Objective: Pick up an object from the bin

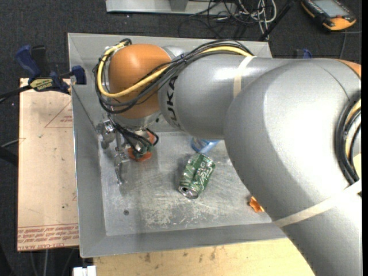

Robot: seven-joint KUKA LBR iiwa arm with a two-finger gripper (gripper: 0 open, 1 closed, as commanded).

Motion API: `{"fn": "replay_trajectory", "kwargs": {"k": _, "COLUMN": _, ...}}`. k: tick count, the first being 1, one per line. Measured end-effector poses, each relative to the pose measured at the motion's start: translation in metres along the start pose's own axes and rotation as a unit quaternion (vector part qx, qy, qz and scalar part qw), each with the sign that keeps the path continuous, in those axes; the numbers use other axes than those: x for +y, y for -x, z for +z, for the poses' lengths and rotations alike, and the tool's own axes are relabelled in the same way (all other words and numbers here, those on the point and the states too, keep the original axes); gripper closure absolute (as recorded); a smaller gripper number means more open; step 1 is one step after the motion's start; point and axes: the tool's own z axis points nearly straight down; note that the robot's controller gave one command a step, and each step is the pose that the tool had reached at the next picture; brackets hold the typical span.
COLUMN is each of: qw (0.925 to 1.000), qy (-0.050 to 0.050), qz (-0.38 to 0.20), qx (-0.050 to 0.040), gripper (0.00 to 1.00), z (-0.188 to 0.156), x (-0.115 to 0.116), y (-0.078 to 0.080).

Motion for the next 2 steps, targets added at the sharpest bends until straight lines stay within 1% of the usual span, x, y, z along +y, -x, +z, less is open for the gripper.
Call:
{"fn": "replay_trajectory", "kwargs": {"k": 1, "qw": 0.9990, "qy": 0.000, "qz": -0.044, "qx": -0.0023, "gripper": 0.00, "z": -0.014, "x": 0.001, "y": 0.002}}
{"fn": "replay_trajectory", "kwargs": {"k": 2, "qw": 0.9960, "qy": 0.000, "qz": -0.089, "qx": -0.0031, "gripper": 0.00, "z": -0.016, "x": -0.022, "y": 0.011}}
